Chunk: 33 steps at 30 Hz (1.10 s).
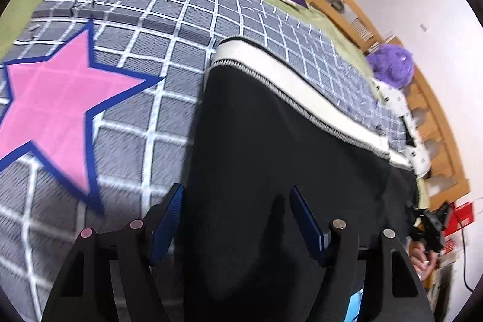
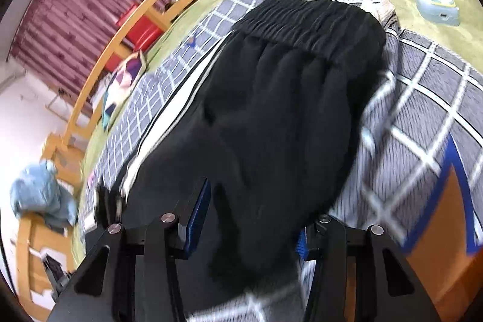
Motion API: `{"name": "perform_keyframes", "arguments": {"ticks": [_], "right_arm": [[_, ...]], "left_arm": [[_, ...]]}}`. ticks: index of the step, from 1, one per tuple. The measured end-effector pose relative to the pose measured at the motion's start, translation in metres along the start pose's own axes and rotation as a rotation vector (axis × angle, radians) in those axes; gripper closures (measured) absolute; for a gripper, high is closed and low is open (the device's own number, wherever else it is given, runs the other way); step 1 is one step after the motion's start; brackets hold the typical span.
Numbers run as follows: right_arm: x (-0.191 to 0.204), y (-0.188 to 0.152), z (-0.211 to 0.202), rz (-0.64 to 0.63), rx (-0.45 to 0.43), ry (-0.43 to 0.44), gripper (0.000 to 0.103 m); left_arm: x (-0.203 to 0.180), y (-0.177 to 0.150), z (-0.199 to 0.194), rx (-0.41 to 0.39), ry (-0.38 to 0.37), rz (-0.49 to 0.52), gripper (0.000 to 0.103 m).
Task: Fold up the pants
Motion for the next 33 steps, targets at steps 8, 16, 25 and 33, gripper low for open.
{"name": "perform_keyframes", "arguments": {"ticks": [8,16,25,33], "right_arm": [[-0.001,0.027,0.030,0.068,-0.008,0.037,0.069],[0.092,0.031,-0.017,-0.217,-0.130,-0.168,0.091],[0.222,0.031,-0.068,-0.369,-0.250,0.029,0.092],[0.243,-0.035,0.022,-0.418,0.040,0.114,0.089]], "left_arm": [[-0.006,0.014,0.022,0.029,-0.033,0.019,0.064],[-0.040,0.033,-0.022,-0.026,-0.130,0.050,0.094],[-0.012,0.091,-0.135,-0.192,-0.137,0.098,0.094],[0.113,0.064,-0.122,-0.092,0.132,0.022,0.089]]}}
Point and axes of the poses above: each gripper's, at about its wrist camera, not at the fingertips, and z roughly the way its jaws point, x to its left, y to its top, the point moved 7 cm from there along z, roughly the way its jaws point, and after that the axes turned 1 degree about x, right-handed, at the moved point
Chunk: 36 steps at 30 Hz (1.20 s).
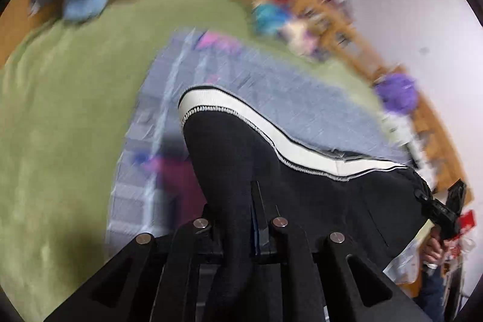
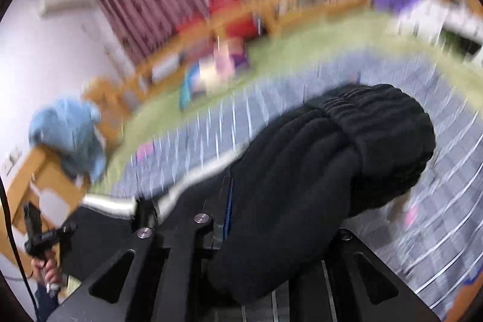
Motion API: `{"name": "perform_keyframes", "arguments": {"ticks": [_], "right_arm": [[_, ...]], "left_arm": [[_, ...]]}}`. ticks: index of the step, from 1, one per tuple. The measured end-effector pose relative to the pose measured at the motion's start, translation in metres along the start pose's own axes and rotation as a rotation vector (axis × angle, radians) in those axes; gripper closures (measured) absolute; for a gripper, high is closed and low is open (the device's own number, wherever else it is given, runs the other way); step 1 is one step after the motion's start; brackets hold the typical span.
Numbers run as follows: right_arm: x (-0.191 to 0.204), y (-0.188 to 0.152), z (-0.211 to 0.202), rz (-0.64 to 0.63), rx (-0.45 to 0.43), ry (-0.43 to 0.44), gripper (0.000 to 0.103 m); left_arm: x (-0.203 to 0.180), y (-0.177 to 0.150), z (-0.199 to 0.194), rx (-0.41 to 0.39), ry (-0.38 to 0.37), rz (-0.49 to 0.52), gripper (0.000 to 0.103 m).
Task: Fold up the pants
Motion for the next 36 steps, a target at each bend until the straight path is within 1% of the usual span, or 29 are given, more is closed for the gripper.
{"name": "perform_keyframes", "arguments": {"ticks": [1,2,3,4,5,6,7,8,9,11,15,17,18,19,20,21,22,23,25,26,27,28,30,31,32,33,34,35,36], "right_arm": [[-0.008,-0.014,0.019,0.019,0.083,-0.009,0.088],[-0.021,-0.032,0.036,0.035,0.157,-0.058,0.084],[-0.034,-0.045,0.049,0.047,0.218,-0.118,0.083],[-0.043,-0.056,0.054,0.054,0.250,-0.127,0.083],[-0.047,-0.063,0.048,0.067,0.256,-0.086,0.082],[-0.049,-0.066,0.037,0.082,0.250,-0.066,0.076],[-0.050,-0.066,0.027,0.085,0.244,-0.066,0.070],[-0.050,-0.065,0.019,0.085,0.233,-0.075,0.062],[-0.050,-0.062,0.008,0.081,0.199,-0.086,0.054],[-0.052,-0.061,0.002,0.097,0.166,-0.068,0.039],[-0.078,-0.053,0.028,0.214,0.152,-0.102,0.035],[-0.091,-0.041,0.041,0.326,0.122,-0.061,0.031],[-0.096,-0.033,0.046,0.376,0.095,-0.053,0.035],[-0.100,-0.025,0.046,0.398,0.067,-0.075,0.042],[-0.101,-0.019,0.047,0.392,0.050,-0.118,0.061],[-0.099,-0.011,0.048,0.347,0.038,-0.155,0.067],[-0.092,-0.001,0.041,0.274,0.021,-0.163,0.070],[-0.081,0.009,0.024,0.212,-0.036,-0.148,0.071],[-0.057,0.022,-0.011,0.105,-0.144,-0.072,0.071],[-0.050,0.023,-0.017,0.063,-0.160,-0.077,0.070],[-0.049,0.020,-0.016,0.031,-0.146,-0.110,0.069],[-0.054,0.014,-0.007,0.002,-0.106,-0.159,0.068],[-0.077,-0.005,0.019,-0.016,0.003,-0.227,0.066],[-0.092,-0.019,0.036,-0.001,0.085,-0.256,0.065],[-0.103,-0.031,0.043,0.013,0.136,-0.270,0.059],[-0.108,-0.036,0.043,0.014,0.140,-0.272,0.048],[-0.108,-0.037,0.035,0.004,0.116,-0.293,0.045],[-0.109,-0.036,0.025,-0.011,0.106,-0.316,0.044],[-0.105,-0.036,0.016,-0.040,0.107,-0.365,0.044]], "left_arm": [[0.013,-0.012,0.017,0.048,0.064,-0.012,0.086],[0.026,-0.022,0.030,0.069,0.122,-0.023,0.078],[0.030,-0.027,0.034,0.065,0.134,-0.033,0.070],[0.034,-0.030,0.032,0.046,0.134,-0.047,0.069],[0.035,-0.030,0.024,0.021,0.131,-0.063,0.063],[0.035,-0.028,0.016,0.000,0.143,-0.070,0.057],[0.036,-0.025,0.007,-0.030,0.161,-0.072,0.052],[0.038,-0.023,-0.002,-0.065,0.166,-0.072,0.042],[0.036,-0.021,-0.009,-0.091,0.155,-0.069,0.039],[0.030,-0.018,-0.016,-0.109,0.124,-0.064,0.039],[0.012,-0.015,-0.021,-0.120,0.073,-0.065,0.039],[0.000,-0.016,-0.022,-0.125,0.061,-0.043,0.039],[-0.008,-0.016,-0.020,-0.123,0.051,-0.025,0.039],[-0.015,-0.017,-0.016,-0.114,0.049,-0.002,0.039],[-0.018,-0.021,-0.016,-0.107,0.057,0.016,0.039],[-0.025,-0.021,-0.014,-0.101,0.077,0.039,0.039],[-0.031,-0.020,-0.016,-0.104,0.086,0.058,0.039],[-0.036,-0.022,-0.020,-0.114,0.084,0.074,0.039],[-0.048,-0.023,-0.025,-0.136,0.073,0.102,0.038],[-0.051,-0.025,-0.023,-0.135,0.071,0.111,0.035],[-0.053,-0.027,-0.019,-0.128,0.069,0.112,0.034],[-0.055,-0.032,-0.011,-0.109,0.069,0.107,0.034],[-0.055,-0.040,0.006,-0.071,0.087,0.104,0.034],[-0.054,-0.047,0.019,-0.039,0.117,0.106,0.034],[-0.050,-0.057,0.035,0.020,0.178,0.108,0.035],[-0.046,-0.065,0.047,0.069,0.221,0.116,0.036],[-0.047,-0.071,0.052,0.071,0.259,0.148,0.036],[-0.050,-0.073,0.049,0.058,0.274,0.168,0.035],[-0.053,-0.075,0.046,0.059,0.274,0.178,0.035]]}}
Point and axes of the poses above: each gripper's, at about its wrist camera, not at the fingertips, and z roughly the way its jaws point, x to its left, y to its top, the point moved 7 cm from there along z, roughly the way its jaws point, and after that the axes turned 1 degree about x, right-handed, at the moved point
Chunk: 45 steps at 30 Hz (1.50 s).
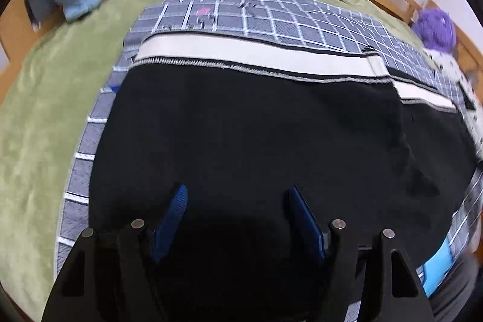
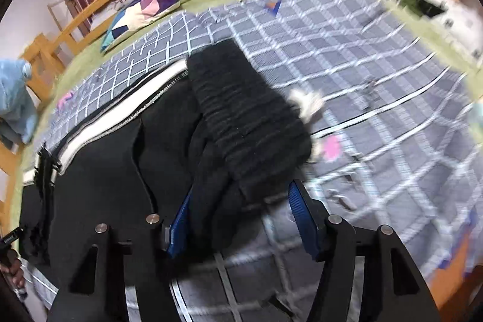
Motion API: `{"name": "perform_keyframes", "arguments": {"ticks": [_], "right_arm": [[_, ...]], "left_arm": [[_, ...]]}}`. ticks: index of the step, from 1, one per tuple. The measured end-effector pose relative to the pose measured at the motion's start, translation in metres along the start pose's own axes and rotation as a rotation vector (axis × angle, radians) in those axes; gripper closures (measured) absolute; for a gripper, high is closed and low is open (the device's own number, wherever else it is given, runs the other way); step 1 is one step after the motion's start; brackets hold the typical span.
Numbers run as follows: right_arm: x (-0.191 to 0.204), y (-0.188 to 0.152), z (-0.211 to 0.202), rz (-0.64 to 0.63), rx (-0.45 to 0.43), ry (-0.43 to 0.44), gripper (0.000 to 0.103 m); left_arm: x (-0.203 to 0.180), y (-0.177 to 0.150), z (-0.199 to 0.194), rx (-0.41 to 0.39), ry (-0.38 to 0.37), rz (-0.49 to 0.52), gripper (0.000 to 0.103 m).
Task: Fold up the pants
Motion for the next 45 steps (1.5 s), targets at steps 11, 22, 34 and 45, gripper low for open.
{"name": "perform_keyframes", "arguments": {"ticks": [11,22,34,45], "right_arm": [[0.095,-0.022,-0.093,-0.127,-0.098,0.056,0.044],[0.153,-0.062,-0.031,-0.100,0.025,0.174,0.043],[0.158,-0.068,-0.019,-0.105,0.069,0.136,0.043],[0.160,-0.064,-0.029,-0.130,0.056,0.109,0.052]], "left_arm": [[0.030,-0.018,-0.080,-0.102,-0.103,-0.205,0.035],[0.097,-0.063,-0.053,-0.058,-0.180,-0.438,0.036],[0.088,-0.061,-0.027,-0.083,-0.167,-0.396,0.044],[0.070,-0.038,-0.072,-0.169,-0.109,-0.259,0.084]]}}
Point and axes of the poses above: each gripper's, at about its wrist camera, not at the fingertips, and z roughly the way its jaws point, x to its left, y to its top, the point moved 7 cm from there along z, roughly the way its jaws point, and after that the axes turned 1 degree about x, right-handed, at the moved point
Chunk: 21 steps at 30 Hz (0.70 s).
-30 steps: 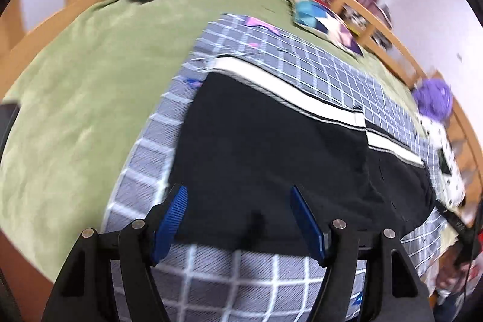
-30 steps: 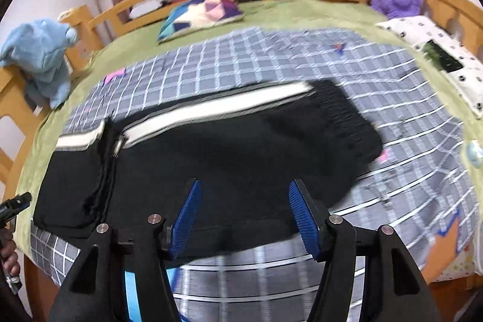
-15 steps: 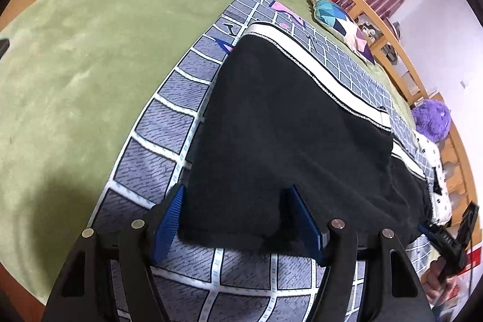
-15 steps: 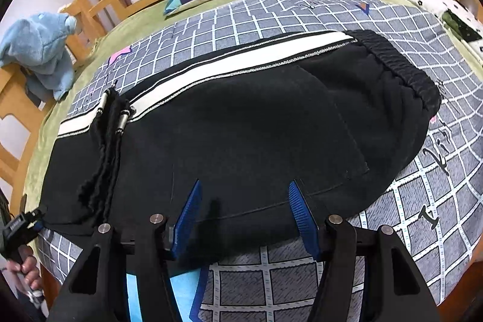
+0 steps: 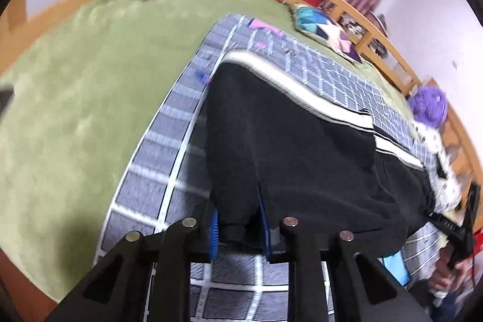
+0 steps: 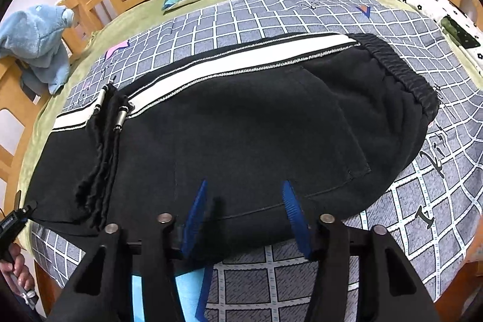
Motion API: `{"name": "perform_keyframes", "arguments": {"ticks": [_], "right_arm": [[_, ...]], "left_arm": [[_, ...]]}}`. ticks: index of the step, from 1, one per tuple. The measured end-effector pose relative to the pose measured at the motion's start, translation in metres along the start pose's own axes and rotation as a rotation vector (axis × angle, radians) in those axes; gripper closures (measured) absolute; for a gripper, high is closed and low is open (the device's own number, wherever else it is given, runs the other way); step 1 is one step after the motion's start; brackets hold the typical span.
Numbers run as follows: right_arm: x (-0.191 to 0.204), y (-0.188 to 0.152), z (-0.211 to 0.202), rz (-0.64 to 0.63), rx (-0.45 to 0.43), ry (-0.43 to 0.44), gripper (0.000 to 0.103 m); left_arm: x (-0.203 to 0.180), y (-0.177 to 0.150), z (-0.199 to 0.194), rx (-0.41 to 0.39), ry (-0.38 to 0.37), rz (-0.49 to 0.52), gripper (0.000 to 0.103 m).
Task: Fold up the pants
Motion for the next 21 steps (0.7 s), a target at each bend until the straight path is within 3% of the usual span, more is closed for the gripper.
{"name": "perform_keyframes", "arguments": {"ticks": [4,11,21], "right_arm": [[0.003,-0.002,-0.009,-0.001,0.013,0.017,0.052],[0.010,-0.017,-0.028,0.000,0.068,0.084,0.051],[0.011,-0.035,-0.042,-0.027,0.110,0.107,0.051]], "left_arm": [[-0.026,0.015,-0.017,-0.026,0.050,0.099,0.085],[-0.050,0.020,-0.029,-0.029,0.110,0.127,0.087],[-0.107,0.022,-0.041,-0.056,0.150,0.221,0.088]]}}
Point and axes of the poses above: each gripper's, at about its wrist camera, not at the fingertips, and z roughly the way its jaws point, x to its left, y to its top, the point moved 7 cm from there along z, roughly the way its jaws point, and after that the axes turned 1 degree about x, right-handed, at the moved point
